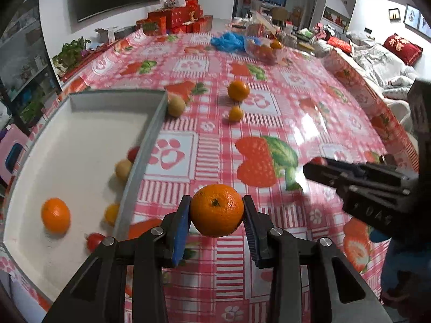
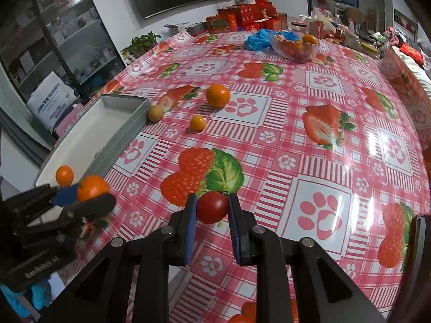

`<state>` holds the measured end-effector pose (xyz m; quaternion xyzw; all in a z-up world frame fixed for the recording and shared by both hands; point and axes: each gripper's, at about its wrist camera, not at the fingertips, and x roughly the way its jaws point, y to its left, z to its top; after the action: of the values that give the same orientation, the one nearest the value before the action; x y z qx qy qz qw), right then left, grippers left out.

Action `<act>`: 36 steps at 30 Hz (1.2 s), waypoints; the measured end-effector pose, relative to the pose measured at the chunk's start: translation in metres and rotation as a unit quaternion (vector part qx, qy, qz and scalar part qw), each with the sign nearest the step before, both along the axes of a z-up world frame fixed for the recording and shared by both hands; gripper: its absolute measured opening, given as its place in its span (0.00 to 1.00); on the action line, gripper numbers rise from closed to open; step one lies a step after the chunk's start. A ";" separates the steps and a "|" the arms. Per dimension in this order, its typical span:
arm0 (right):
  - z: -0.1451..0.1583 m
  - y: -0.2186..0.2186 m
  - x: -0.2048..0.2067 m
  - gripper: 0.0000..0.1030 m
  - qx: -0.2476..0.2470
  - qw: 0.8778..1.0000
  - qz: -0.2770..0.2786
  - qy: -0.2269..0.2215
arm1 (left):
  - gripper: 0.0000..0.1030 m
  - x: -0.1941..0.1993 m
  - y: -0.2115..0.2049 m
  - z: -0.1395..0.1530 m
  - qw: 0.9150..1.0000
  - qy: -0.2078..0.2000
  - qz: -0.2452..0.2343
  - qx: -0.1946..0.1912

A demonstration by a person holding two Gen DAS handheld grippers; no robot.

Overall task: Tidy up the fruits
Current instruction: 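Lift and carry the orange and red tomato over the white tray with both tools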

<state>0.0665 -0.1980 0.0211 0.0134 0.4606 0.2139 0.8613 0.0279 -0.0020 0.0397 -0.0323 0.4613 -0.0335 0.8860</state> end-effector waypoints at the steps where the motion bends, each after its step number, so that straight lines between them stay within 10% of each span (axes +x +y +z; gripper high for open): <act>1: 0.001 0.003 0.000 0.24 -0.001 1.000 0.002 -0.001 | 0.38 0.000 0.003 0.004 1.000 -0.005 0.002 -0.002; 36: 0.035 0.165 0.010 0.24 -0.034 0.991 0.129 -0.012 | 0.38 -0.008 0.136 0.016 0.993 -0.043 0.107 0.017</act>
<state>0.0766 -0.0331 0.0557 -0.0782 0.4551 0.3075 0.8320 0.0199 0.1339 0.0556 -0.0653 0.4174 0.0679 0.9038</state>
